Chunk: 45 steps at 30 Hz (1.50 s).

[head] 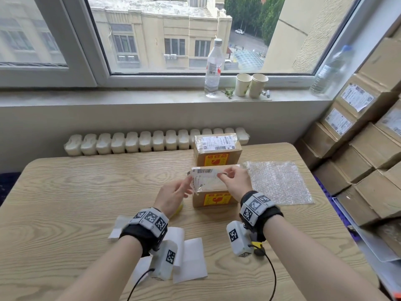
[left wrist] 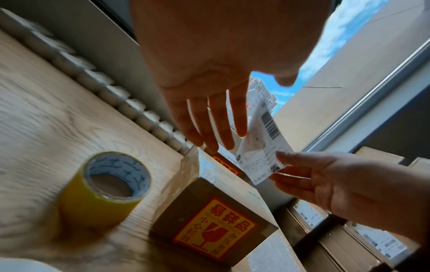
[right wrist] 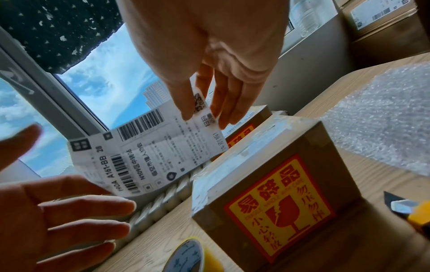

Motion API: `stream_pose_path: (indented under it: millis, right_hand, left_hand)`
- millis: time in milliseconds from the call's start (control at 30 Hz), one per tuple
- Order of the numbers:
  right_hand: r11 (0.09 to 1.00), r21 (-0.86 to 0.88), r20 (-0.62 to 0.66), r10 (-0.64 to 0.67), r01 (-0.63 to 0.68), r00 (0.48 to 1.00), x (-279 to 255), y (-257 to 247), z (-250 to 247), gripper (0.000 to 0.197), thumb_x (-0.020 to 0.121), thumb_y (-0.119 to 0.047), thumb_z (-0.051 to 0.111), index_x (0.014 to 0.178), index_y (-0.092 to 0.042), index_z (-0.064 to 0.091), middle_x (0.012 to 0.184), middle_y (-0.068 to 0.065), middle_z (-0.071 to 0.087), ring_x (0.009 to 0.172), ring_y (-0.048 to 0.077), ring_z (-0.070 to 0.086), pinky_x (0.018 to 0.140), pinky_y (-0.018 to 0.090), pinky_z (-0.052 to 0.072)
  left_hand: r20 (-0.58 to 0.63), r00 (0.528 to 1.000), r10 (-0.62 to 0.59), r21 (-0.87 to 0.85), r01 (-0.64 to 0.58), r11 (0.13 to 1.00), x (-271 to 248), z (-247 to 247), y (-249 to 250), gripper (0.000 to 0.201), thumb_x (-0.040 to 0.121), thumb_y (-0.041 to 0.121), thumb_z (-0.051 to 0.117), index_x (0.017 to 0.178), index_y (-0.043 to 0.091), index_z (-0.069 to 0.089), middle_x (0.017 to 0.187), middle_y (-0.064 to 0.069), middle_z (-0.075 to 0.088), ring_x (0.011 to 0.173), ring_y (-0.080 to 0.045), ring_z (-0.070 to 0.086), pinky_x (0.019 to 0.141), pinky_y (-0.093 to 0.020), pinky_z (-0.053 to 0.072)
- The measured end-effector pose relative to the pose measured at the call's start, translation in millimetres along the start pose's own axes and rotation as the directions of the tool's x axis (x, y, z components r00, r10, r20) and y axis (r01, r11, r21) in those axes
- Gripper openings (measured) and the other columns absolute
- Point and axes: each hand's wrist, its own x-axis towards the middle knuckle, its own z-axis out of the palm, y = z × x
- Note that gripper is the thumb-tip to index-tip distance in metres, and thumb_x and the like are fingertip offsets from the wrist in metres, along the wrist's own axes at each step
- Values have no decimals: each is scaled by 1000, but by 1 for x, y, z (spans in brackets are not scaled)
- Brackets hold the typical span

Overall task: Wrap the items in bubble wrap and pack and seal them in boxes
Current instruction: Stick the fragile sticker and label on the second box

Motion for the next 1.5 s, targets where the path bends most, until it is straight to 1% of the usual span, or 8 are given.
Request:
stream_pose_path:
  millis: [167,300,400,533,667,833,1167,1500]
  right_hand:
    - [999,35,87,-21,18,996,18,20,-19,4,88,-18,64,87,-17,60,93,6,65,88,19,62,64,26,52]
    - [994,104,113,20,-31,993,34,33,-31,10,86,-15,67,91,-18,60,94,4,65,88,17,64,64,24,53]
    - [957,267,145,79,-116,986,46,41,-34,22,80,-9,73,97,-14,59,94,7,66,88,17,65,72,24,54]
    - [922,341,169,134,-185,977,60,49,-34,24,77,-7,76,93,-13,59,94,8,67,85,15,66,68,22,54]
    - [941,261,164,179,-218,970,72,60,-25,25,75,-8,78,86,-18,58,94,10,68,86,21,68,75,37,59]
    - [991,49,80,122,-126,989,80,61,-20,20,77,-13,76,89,-17,60,83,-4,62,82,14,64,75,30,57]
    - [990,-71,78,126,-121,989,86,62,-18,20,76,-18,75,87,-20,59,83,-5,63,84,14,63,80,34,55]
    - [975,-206,87,105,-85,991,87,56,-18,17,77,-16,72,89,-19,59,81,-6,62,81,12,60,74,24,49]
  left_hand:
    - [-57,998,-32,275,46,960,17,21,1,58,65,84,42,80,33,65,80,14,68,78,-4,65,75,-34,55]
    - [-105,989,-103,124,116,986,34,36,-1,14,89,30,60,80,22,67,76,4,71,74,-11,68,72,-33,56]
    - [-134,971,-197,-47,192,980,40,45,3,16,90,9,59,77,5,69,71,-8,69,67,-19,63,55,-18,49]
    - [-184,947,-263,-66,255,965,47,55,1,23,89,15,62,76,-3,70,66,-7,67,55,-9,57,48,-11,46]
    - [-218,932,-289,5,297,955,56,59,-5,28,88,21,63,73,0,71,63,-4,67,52,-8,54,60,-23,47]
    - [-216,929,-302,89,326,941,67,67,-11,25,84,25,66,68,7,72,64,-4,68,60,-14,59,64,-28,48]
    - [-211,933,-292,319,348,882,78,73,-16,25,86,33,62,70,14,67,69,0,68,71,-16,65,69,-31,54]
    - [-134,933,-333,450,357,818,84,71,-8,35,84,26,59,52,18,48,52,1,46,50,-14,44,51,-25,36]
